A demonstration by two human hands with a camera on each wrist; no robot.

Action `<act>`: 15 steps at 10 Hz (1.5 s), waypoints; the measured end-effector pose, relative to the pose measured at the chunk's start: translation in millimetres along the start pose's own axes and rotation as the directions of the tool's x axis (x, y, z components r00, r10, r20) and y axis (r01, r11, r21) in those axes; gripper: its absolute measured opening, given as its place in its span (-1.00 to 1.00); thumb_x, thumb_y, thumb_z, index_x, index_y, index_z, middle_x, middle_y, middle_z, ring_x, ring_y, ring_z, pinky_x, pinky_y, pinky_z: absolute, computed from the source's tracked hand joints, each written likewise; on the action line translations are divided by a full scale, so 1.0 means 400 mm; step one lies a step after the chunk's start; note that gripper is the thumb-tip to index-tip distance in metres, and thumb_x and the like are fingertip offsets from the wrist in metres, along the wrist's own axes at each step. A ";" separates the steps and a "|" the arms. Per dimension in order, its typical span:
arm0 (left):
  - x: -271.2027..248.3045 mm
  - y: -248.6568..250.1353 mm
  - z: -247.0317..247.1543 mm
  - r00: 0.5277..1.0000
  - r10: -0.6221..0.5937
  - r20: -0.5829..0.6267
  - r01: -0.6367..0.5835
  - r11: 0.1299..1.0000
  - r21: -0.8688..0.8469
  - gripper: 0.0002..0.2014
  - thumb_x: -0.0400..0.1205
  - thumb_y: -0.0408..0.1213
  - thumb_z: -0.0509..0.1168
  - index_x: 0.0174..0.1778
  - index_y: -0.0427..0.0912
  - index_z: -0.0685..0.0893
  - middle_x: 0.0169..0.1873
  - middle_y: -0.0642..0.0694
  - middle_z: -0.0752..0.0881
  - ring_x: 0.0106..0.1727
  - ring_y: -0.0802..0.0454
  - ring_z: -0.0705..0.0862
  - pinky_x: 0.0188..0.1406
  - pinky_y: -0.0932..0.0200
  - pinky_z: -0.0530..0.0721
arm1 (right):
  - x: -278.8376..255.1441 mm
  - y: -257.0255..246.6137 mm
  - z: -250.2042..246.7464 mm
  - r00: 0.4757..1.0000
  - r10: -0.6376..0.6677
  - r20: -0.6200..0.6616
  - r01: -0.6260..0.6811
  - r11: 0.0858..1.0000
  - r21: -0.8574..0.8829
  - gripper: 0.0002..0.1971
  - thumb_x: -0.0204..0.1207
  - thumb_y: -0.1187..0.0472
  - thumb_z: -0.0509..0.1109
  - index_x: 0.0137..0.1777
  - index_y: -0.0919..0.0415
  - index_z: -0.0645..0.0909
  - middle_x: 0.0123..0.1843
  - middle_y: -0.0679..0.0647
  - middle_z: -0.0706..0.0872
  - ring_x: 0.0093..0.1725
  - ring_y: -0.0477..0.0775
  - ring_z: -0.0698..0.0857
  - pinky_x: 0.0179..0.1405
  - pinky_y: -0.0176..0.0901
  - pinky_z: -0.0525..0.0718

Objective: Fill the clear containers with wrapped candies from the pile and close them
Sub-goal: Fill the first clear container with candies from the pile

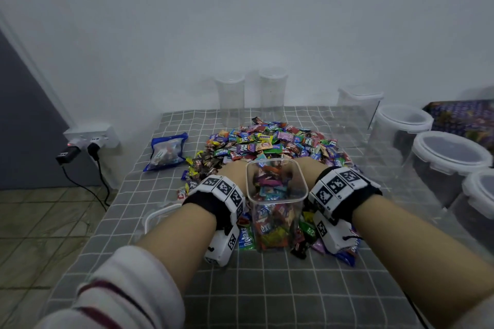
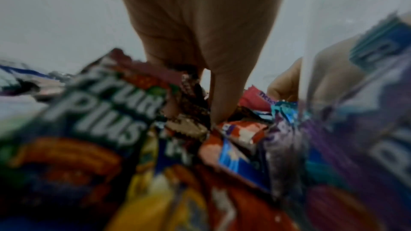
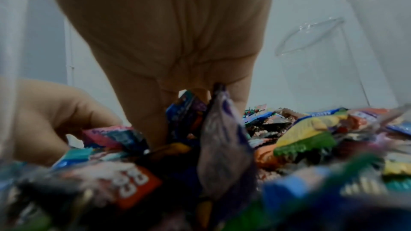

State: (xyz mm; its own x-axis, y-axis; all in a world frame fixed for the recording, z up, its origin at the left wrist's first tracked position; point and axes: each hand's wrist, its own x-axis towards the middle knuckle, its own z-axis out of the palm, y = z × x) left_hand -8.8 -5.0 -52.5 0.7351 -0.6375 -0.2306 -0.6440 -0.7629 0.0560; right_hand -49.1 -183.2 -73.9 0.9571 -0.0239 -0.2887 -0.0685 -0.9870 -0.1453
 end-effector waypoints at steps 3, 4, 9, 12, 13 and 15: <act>-0.115 0.015 -0.069 0.972 -0.144 -0.185 0.082 0.949 -0.305 -0.67 0.65 -0.24 0.24 -0.47 -0.11 0.49 -0.48 -0.03 0.49 -0.34 -0.04 0.51 -0.38 0.17 0.35 | -0.203 -0.076 -0.118 0.982 0.126 -0.142 -0.089 0.967 0.240 -0.84 0.58 0.10 0.33 -0.01 0.14 0.71 -0.04 0.13 0.72 0.05 0.16 0.68 -0.08 -0.15 0.59; -0.124 0.007 -0.080 0.947 -0.185 -0.263 0.053 0.895 -0.442 -0.84 0.61 -0.21 0.34 -0.26 -0.16 0.67 -0.33 -0.01 0.59 -0.23 0.04 0.53 -0.26 0.22 0.39 | -0.198 -0.059 -0.124 0.970 0.134 -0.204 -0.076 0.959 0.271 -0.75 0.57 0.12 0.36 0.20 0.16 0.69 0.12 0.15 0.72 0.12 0.15 0.66 0.02 -0.14 0.60; -0.208 0.031 -0.179 0.803 -0.340 -0.490 -0.264 0.535 -0.803 -0.78 0.53 -0.34 0.42 -0.37 0.06 0.69 -0.31 0.02 0.74 -0.14 -0.12 0.74 0.02 -0.18 0.73 | -0.392 -0.156 -0.247 0.833 -0.023 -0.553 0.320 0.835 0.448 -0.93 0.51 0.36 0.35 -0.14 0.26 0.67 -0.33 0.04 0.62 -0.34 -0.03 0.53 -0.29 -0.17 0.49; -0.267 0.072 -0.215 0.769 -0.313 -0.557 -0.392 0.458 -0.798 -0.80 0.54 -0.38 0.42 -0.33 0.02 0.70 -0.33 -0.03 0.70 -0.20 -0.04 0.69 -0.01 -0.23 0.73 | -0.409 -0.204 -0.177 0.770 -0.159 -0.618 0.426 0.849 0.312 -0.97 0.42 0.34 0.44 -0.20 0.31 0.69 -0.23 0.04 0.61 -0.19 0.01 0.57 -0.14 -0.15 0.51; -0.281 0.080 -0.220 0.760 -0.304 -0.574 -0.419 0.446 -0.791 -0.81 0.53 -0.38 0.43 -0.33 0.02 0.71 -0.35 -0.05 0.71 -0.23 -0.03 0.69 -0.02 -0.25 0.72 | -0.412 -0.209 -0.161 0.744 -0.199 -0.637 0.455 0.850 0.267 -0.94 0.39 0.25 0.46 -0.20 0.24 0.72 -0.21 0.02 0.61 -0.20 0.00 0.57 -0.14 -0.12 0.54; -0.296 0.089 -0.221 0.759 -0.291 -0.583 -0.442 0.427 -0.789 -0.80 0.53 -0.40 0.42 -0.33 0.01 0.71 -0.34 -0.06 0.72 -0.22 -0.01 0.70 -0.03 -0.17 0.75 | -0.422 -0.213 -0.140 0.700 -0.115 -0.705 0.496 0.788 0.365 -0.65 0.41 0.23 0.49 0.21 0.14 0.59 0.18 -0.02 0.60 0.16 0.00 0.59 0.02 0.02 0.66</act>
State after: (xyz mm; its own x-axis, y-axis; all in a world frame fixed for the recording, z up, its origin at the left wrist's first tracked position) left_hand -99.9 33.9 62.4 0.8685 -0.3246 0.3747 -0.4329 -0.1282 0.8923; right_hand -189.2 -104.2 40.2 0.8761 -0.0156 0.4819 0.3186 -0.7314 -0.6029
